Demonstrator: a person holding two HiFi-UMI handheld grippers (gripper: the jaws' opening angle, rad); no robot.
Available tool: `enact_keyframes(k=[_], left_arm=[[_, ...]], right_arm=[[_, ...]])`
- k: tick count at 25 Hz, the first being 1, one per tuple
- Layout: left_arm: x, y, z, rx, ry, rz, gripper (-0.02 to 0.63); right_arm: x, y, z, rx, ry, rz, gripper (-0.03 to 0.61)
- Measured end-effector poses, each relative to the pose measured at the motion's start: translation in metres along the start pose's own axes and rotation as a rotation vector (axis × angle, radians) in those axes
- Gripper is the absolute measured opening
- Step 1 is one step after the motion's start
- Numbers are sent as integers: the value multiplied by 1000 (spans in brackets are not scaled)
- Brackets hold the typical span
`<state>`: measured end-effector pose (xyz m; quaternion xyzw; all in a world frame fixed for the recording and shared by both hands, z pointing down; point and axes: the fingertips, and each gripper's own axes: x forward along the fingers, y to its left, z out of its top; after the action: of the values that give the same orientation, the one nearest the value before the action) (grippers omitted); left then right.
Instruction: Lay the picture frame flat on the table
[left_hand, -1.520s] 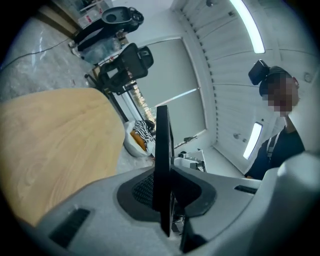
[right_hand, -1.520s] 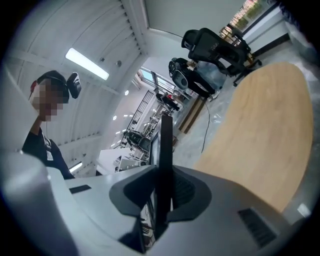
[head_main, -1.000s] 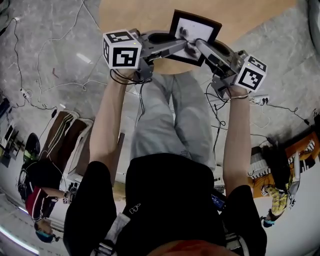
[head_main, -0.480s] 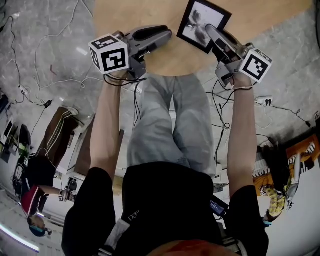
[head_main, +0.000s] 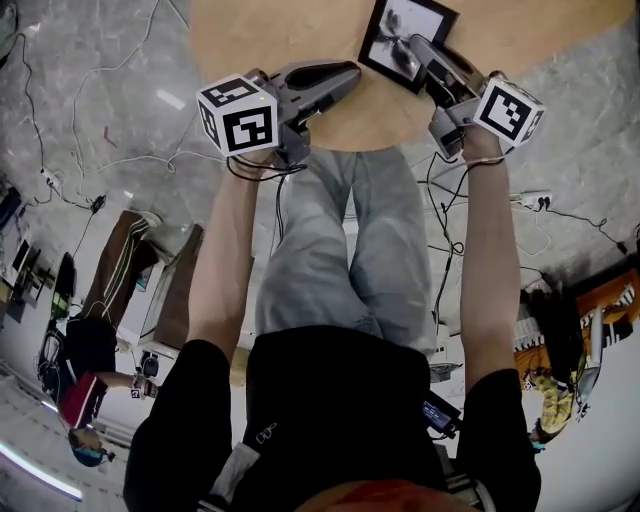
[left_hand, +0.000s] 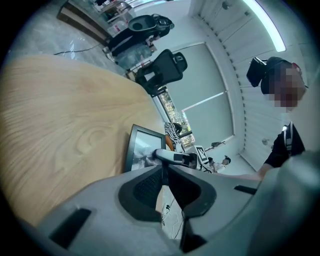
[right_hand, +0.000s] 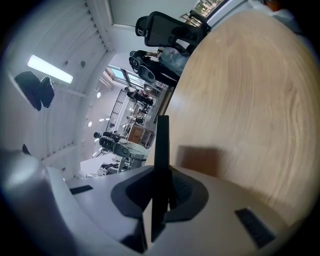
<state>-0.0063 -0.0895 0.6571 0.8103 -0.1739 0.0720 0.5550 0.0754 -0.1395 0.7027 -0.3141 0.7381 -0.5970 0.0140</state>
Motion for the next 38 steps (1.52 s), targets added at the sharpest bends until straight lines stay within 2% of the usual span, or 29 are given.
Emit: enact_keyframes(k=[4,11,16,23,26,27,29,31,35,38], left_arm=[[1,-2,0,-3,6,-10,41],[-5,2,4,-22,-22,-27,41],[-2,-7,7,-39,-56,-41,41],[0,-9,8,-52,-84,-44,40],[-3,-11,19,-25,-149,8,41],[-4,-12,26,3,-177,41,38],[-7,-20,43,57,-236,98,24],[-10,-33,63,106,-292,132,17],[-16,-78,98,202,-341,194,9],[-18,-121,128,257,-375,218,9]], right_arm=[[3,-11,1,-11,-4,-85,38],[6,-29,0,-218,20,-305,88],[-8,-42,3,-307,15,-502,169],[-26,-64,6,-408,36,-753,198],[-30,-59,4,-402,23,-748,196],[-32,-54,6,-399,6,-734,174],[-36,-36,13,-404,-41,-689,88],[-39,-13,21,-416,-84,-627,43],[-49,46,39,-417,-135,-513,25],[-65,98,68,-437,-200,-435,20]])
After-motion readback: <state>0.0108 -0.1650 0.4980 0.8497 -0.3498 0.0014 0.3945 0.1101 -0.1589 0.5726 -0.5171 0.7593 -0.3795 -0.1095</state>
